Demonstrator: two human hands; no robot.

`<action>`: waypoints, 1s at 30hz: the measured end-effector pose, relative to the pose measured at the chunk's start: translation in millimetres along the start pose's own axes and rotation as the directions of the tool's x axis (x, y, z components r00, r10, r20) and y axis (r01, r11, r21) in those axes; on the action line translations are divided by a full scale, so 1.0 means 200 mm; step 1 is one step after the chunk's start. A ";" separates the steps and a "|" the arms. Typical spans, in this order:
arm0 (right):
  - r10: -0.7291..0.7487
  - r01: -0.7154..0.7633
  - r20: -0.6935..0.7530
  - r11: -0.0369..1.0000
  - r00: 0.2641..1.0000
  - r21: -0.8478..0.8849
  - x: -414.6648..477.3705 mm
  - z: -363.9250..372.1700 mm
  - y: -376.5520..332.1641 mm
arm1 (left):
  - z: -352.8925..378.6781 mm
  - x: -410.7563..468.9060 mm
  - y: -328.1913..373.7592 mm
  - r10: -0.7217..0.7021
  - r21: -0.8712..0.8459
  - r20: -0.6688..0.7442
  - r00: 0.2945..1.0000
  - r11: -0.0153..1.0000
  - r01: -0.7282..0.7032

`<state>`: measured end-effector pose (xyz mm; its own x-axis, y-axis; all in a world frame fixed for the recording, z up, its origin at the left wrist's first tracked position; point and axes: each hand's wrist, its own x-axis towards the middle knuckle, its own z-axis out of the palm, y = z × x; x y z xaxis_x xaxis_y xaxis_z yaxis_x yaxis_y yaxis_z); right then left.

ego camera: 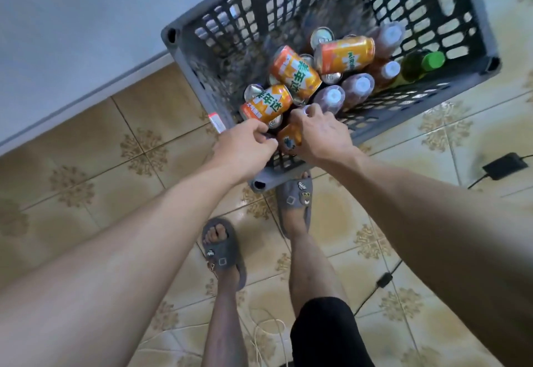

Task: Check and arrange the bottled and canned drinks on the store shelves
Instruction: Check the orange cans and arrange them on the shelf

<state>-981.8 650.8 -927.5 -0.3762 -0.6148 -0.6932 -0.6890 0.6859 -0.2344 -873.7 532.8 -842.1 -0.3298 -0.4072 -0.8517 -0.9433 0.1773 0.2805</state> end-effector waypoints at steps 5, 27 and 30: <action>0.094 -0.094 0.009 0.992 0.996 0.088 -0.09 -0.05 0.01 | -0.04 -0.09 -0.04 0.018 -0.013 -0.035 0.999 1.000 -0.018; -0.149 0.168 -0.188 0.982 0.971 0.090 -1.56 -1.02 -1.79 | -1.11 -2.20 -1.09 0.109 -0.252 -0.519 0.848 0.928 -0.274; -0.278 0.300 -0.191 0.949 0.941 0.094 -1.79 -1.06 -2.22 | -1.21 -2.51 -1.43 0.018 -0.330 -0.595 0.803 0.906 -0.264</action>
<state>-673.4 484.7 -430.0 -0.2807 -0.8441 -0.4569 -0.7087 0.5033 -0.4944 -446.6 469.5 -387.7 -0.3033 -0.8575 -0.4156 -0.7799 -0.0272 0.6253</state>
